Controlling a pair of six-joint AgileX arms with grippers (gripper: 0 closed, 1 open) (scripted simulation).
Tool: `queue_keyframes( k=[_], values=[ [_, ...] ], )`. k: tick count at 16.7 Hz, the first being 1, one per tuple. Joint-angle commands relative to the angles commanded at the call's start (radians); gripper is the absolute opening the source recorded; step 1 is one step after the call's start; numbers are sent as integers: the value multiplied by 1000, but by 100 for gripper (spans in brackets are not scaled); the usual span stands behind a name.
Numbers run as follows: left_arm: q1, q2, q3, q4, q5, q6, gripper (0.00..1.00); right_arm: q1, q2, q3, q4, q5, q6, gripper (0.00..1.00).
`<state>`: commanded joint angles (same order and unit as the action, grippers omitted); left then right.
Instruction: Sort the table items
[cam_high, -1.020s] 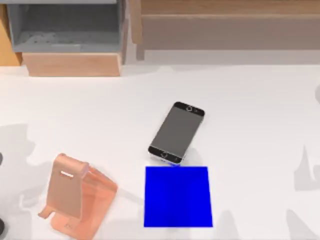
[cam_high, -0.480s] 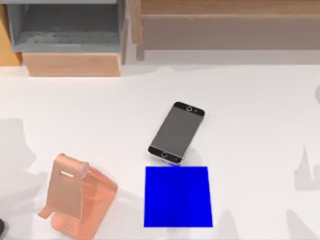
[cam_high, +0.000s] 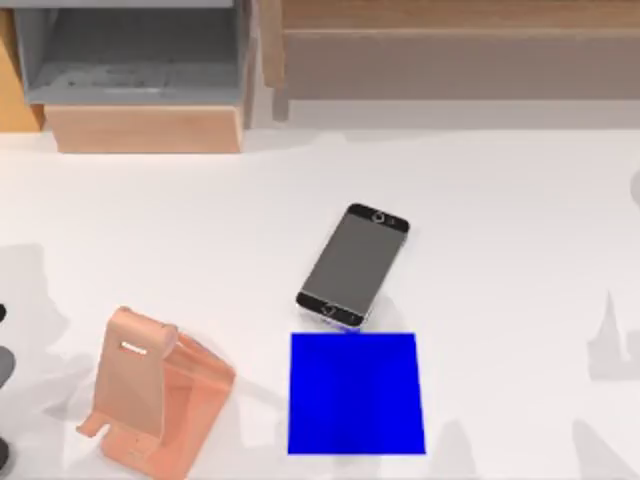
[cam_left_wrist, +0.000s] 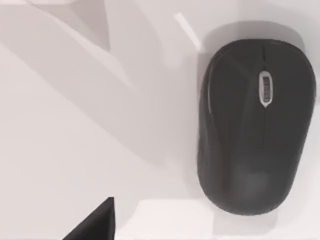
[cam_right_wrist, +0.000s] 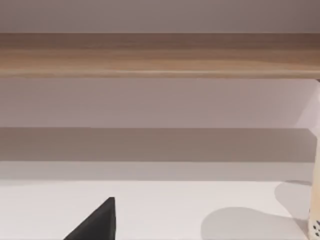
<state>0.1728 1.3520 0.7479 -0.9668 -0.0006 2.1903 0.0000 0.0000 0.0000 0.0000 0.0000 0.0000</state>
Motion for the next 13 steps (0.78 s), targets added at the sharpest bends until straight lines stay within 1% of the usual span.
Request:
queue_keyframes(
  k=[6,8,12,13],
  values=[
    [5,102,-145,253,0,6,100,0,0,0,0,0,0,100],
    [5,116,-166,282,0,7,100,0,0,0,0,0,0,100],
    [5,117,-166,283,0,7,100,0,0,0,0,0,0,100],
    [5,117,-166,283,0,7,92,0,0,0,0,0,0,100]
  ],
)
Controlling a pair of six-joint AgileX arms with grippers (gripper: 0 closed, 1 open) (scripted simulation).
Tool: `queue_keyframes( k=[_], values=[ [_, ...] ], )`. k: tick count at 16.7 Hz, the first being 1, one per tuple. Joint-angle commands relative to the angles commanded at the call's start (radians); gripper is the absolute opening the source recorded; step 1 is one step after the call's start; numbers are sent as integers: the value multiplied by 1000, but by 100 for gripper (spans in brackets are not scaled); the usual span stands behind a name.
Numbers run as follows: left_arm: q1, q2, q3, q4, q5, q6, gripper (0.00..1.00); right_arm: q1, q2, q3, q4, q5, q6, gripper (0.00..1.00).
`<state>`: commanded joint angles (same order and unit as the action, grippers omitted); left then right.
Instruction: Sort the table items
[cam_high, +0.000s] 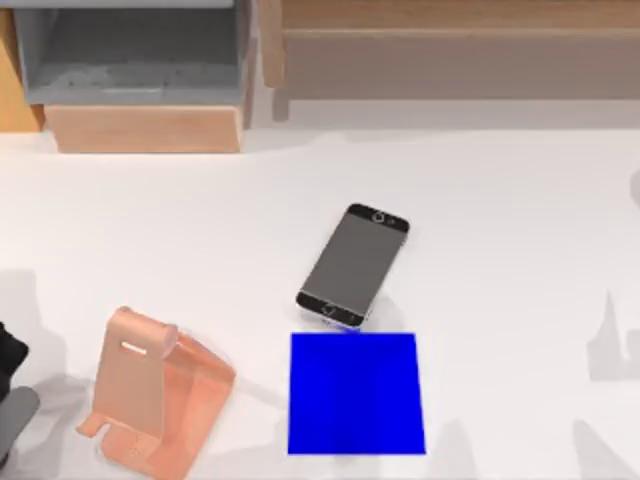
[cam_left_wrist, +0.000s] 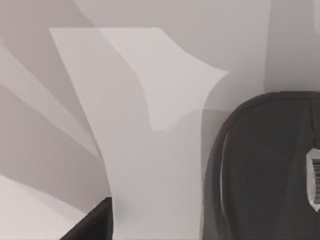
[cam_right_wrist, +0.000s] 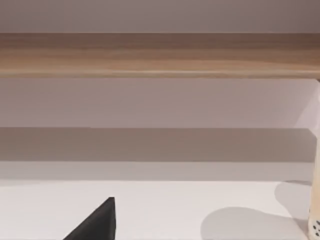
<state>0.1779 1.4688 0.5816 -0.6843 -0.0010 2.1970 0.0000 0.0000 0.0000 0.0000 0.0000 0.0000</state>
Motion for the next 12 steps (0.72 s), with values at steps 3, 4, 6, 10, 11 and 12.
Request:
queue_keyframes(
  k=[3,4,6,10,11,12],
  values=[
    [0,0,0,0,0,0,70,0,0,0,0,0,0,100],
    [0,0,0,0,0,0,62,0,0,0,0,0,0,100],
    [0,0,0,0,0,0,47,0,0,0,0,0,0,100],
    [0,0,0,0,0,0,17,0,0,0,0,0,0,100],
    [0,0,0,0,0,0,10,0,0,0,0,0,0,100],
    [0,0,0,0,0,0,2,0,0,0,0,0,0,100]
  ],
)
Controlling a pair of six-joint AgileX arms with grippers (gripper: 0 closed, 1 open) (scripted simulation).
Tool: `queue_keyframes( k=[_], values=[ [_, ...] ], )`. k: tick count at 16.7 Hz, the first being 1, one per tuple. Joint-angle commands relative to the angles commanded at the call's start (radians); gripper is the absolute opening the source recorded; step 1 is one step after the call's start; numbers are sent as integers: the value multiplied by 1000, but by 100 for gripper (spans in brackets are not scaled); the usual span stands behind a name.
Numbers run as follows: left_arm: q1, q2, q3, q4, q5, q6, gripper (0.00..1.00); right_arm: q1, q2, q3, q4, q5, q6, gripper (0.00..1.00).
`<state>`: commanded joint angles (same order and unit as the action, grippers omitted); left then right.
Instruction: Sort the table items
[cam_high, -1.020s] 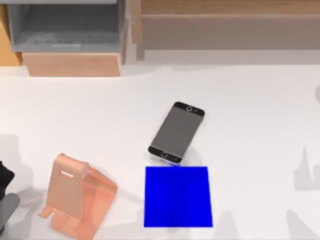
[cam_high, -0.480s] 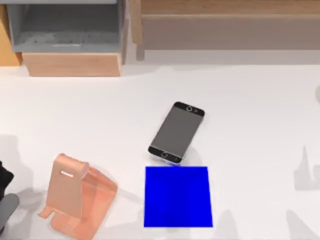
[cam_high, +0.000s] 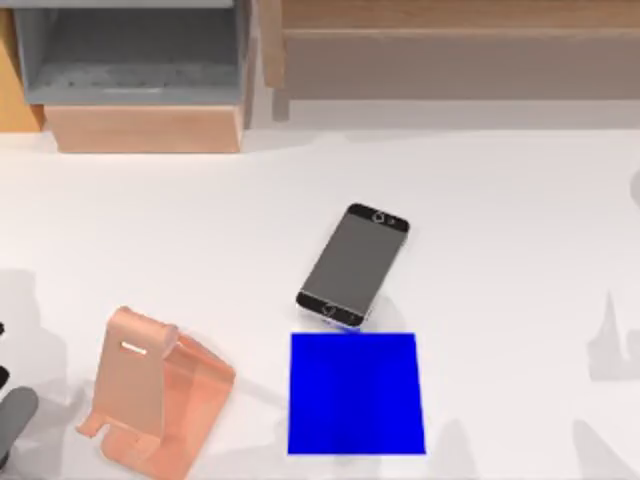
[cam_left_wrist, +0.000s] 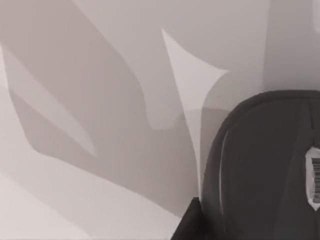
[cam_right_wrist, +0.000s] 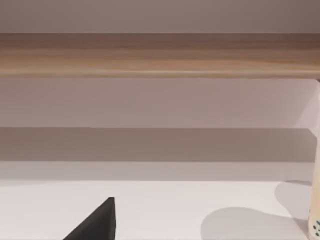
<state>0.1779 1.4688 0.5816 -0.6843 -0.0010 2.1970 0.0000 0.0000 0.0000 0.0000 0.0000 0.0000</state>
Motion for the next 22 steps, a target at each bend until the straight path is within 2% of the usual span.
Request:
queue_keyframes(
  k=[11,22],
  values=[
    [0,-15,14,-22,-4,3,0,0,0,0,0,0,0,100],
    [-3,-139,240,-400,-4,2,0,0,0,0,0,0,0,100]
  ],
)
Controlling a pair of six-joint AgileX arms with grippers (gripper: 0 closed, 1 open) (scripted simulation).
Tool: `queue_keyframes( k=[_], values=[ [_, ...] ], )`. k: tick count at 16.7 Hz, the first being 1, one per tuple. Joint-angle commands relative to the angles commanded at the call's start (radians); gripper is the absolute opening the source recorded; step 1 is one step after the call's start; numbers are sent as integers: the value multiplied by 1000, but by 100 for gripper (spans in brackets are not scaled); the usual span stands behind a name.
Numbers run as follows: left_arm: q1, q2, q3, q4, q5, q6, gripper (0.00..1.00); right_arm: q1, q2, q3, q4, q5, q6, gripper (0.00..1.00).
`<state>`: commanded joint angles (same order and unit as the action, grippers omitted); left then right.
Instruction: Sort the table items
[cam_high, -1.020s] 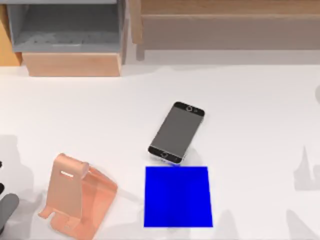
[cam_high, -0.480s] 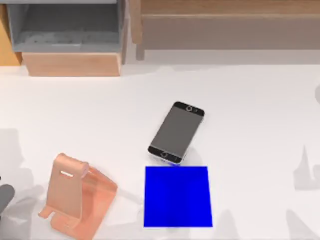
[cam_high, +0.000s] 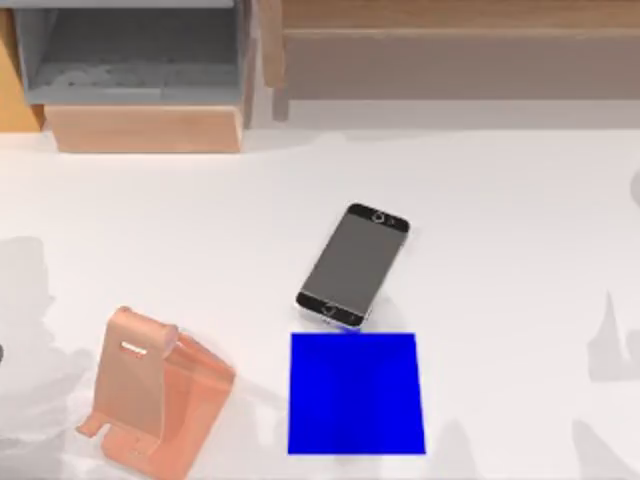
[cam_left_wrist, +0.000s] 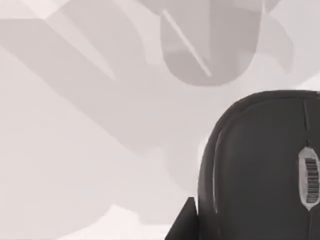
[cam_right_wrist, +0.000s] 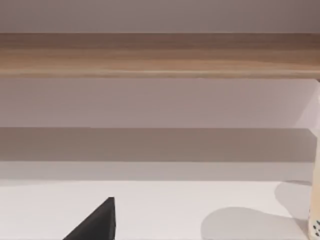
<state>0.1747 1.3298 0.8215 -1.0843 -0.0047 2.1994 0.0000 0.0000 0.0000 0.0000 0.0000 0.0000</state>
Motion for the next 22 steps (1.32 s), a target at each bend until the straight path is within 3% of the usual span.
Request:
queue_keyframes(
  k=[4,12,17,22],
  values=[
    [-2,-49,59,-82,0,-13,0,0,0,0,0,0,0,100],
    [-16,-34,85,-73,5,42,0,0,0,0,0,0,0,100],
    [-97,18,226,-39,26,319,0,0,0,0,0,0,0,100],
    [-230,110,416,10,52,788,0,0,0,0,0,0,0,100]
  ],
)
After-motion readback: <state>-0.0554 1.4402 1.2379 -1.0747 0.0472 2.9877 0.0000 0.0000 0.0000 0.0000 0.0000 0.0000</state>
